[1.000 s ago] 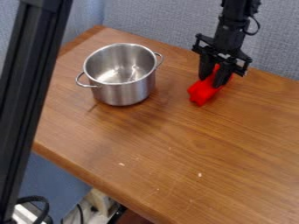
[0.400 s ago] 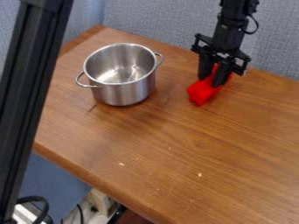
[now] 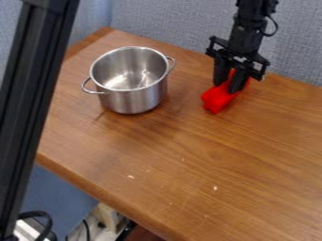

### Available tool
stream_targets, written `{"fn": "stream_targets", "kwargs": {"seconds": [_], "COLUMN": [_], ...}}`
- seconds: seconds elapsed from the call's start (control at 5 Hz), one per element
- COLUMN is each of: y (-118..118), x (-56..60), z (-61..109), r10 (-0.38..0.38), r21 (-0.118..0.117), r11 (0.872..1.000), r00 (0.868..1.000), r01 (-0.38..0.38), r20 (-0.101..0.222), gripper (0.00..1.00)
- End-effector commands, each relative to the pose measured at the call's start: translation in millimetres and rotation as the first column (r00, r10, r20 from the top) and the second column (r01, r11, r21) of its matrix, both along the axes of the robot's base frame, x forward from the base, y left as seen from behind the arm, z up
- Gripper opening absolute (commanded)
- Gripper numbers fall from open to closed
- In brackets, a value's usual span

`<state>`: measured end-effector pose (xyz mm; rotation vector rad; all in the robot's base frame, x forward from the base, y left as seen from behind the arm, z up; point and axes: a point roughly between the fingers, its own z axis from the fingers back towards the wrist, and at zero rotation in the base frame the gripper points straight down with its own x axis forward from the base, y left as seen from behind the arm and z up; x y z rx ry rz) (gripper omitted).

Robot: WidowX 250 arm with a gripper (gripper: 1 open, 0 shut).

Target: Put the red object in the metal pot

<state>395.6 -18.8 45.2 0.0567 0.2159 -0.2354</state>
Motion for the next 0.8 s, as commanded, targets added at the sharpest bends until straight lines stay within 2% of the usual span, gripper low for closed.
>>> {"fn": "stream_targets", "kwargs": {"seconds": [0.0, 0.6], "y": [11.6, 12.3], "x": [0.2, 0.6], "z": [-0.5, -1.4], "r10": [0.028, 0.031], "r21": [-0.002, -0.007], "r11": [1.000, 1.000], "r00": [1.000, 1.000], "r01": [-0.028, -0.031], "r20": [-0.001, -0.007], "gripper": [0.00, 0.00]}}
